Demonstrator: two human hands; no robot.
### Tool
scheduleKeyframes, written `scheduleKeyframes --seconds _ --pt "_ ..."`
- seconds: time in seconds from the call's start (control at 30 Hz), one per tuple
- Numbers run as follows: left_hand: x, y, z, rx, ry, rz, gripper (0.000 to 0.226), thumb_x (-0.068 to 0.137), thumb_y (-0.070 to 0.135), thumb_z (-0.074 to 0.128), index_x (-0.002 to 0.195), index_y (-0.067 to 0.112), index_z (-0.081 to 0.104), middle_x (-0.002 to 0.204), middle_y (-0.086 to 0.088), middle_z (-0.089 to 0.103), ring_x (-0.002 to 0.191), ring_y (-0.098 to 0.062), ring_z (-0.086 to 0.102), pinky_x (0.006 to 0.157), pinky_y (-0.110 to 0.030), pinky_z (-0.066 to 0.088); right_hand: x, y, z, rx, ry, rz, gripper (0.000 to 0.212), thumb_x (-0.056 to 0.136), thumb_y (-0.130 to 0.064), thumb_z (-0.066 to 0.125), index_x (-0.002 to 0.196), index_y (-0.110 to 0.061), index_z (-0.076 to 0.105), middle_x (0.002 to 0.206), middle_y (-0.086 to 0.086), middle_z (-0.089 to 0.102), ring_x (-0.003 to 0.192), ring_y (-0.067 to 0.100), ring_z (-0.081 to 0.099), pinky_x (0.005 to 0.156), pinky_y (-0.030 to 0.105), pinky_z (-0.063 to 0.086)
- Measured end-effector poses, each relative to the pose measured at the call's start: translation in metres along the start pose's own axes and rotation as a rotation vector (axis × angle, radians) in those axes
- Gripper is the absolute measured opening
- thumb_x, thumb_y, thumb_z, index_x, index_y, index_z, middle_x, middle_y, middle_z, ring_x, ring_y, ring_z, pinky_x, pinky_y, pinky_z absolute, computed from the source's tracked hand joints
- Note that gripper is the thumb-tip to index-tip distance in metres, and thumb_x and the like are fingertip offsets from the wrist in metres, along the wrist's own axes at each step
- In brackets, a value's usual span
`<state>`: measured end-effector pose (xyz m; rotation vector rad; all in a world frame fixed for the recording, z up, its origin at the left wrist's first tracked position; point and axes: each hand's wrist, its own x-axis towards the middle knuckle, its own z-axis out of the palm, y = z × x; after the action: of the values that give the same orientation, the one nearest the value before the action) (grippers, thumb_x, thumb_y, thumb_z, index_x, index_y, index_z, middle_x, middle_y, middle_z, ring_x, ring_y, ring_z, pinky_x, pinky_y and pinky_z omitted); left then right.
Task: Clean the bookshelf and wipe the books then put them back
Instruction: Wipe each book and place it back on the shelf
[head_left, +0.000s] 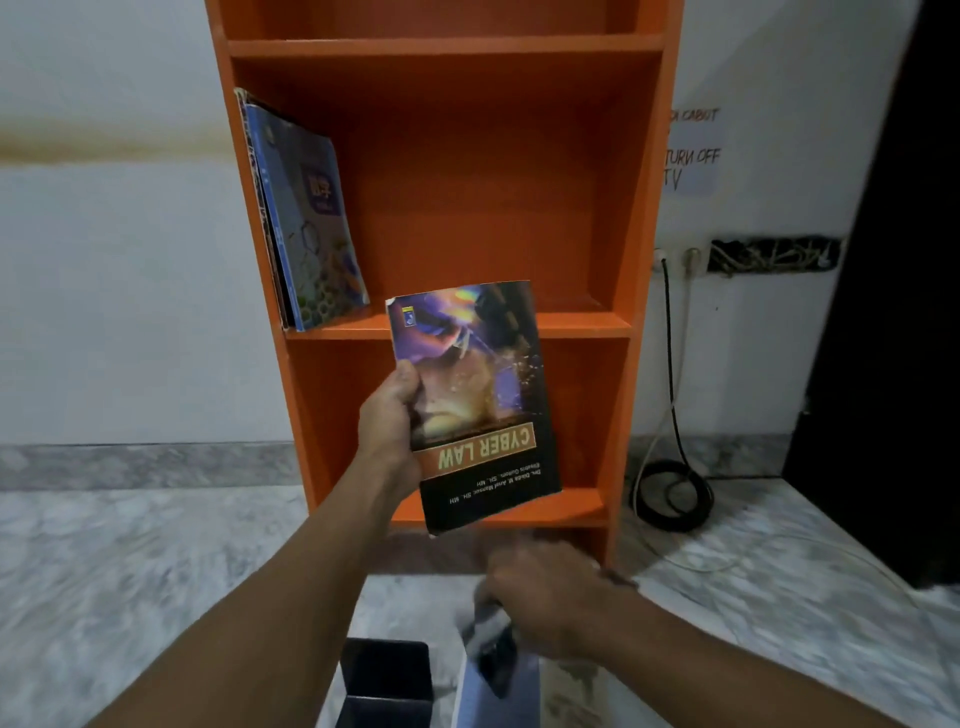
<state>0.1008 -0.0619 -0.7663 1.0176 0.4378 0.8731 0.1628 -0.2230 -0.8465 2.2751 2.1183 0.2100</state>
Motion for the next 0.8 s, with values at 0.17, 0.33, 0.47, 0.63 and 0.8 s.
scheduleKeyframes --seconds 0.17,0.33,0.47,0.63,0.8 --pt "0.001 -0.003 -0.002 0.012 0.076 0.044 0.030 0.102 0.034 0.046 0.101 0.014 0.069 0.092 -0.010 0.076 0.078 -0.026 0.074 0.074 -0.041 0.059 -0.010 0.008 0.017 0.307 -0.392 0.193 0.049 0.068 -0.025 0.066 0.116 -0.026 0.063 0.114 0.009 0.067 0.106 0.028 0.062 0.081 0.030 0.052" --pt "0.001 -0.008 -0.004 0.081 0.104 0.025 0.034 0.103 0.036 0.044 0.100 0.012 0.068 0.081 -0.005 0.077 0.068 -0.020 0.074 0.060 -0.032 0.057 -0.011 0.010 0.046 0.469 -0.550 0.259 0.061 0.077 -0.027 0.068 0.133 -0.006 0.051 0.128 0.022 0.058 0.115 0.035 0.057 0.086 0.033 0.048" --pt "0.004 -0.012 -0.009 0.084 0.188 0.021 0.036 0.104 0.037 0.042 0.099 0.012 0.067 0.074 -0.002 0.075 0.064 -0.018 0.073 0.056 -0.029 0.055 -0.003 0.016 0.032 0.694 -0.348 0.332 0.096 0.058 -0.065 0.080 0.135 -0.021 0.045 0.137 0.002 0.050 0.120 0.022 0.052 0.098 0.034 0.045" --pt "0.004 -0.012 -0.009 -0.150 0.229 -0.095 0.032 0.104 0.033 0.042 0.098 0.011 0.064 0.086 -0.007 0.073 0.079 -0.024 0.070 0.070 -0.038 0.056 0.018 0.016 -0.014 1.684 0.284 0.564 0.044 0.084 -0.042 0.069 0.119 -0.018 0.058 0.118 0.001 0.068 0.110 0.023 0.063 0.093 0.048 0.051" --pt "0.012 -0.023 -0.015 0.226 0.132 -0.164 0.033 0.098 0.029 0.057 0.120 0.005 0.056 0.097 -0.011 0.065 0.084 -0.023 0.063 0.074 -0.038 0.052 0.020 0.034 -0.072 1.528 0.752 0.650 0.016 0.093 -0.011 0.060 0.101 -0.024 0.062 0.104 0.003 0.071 0.097 0.022 0.067 0.078 0.039 0.055"
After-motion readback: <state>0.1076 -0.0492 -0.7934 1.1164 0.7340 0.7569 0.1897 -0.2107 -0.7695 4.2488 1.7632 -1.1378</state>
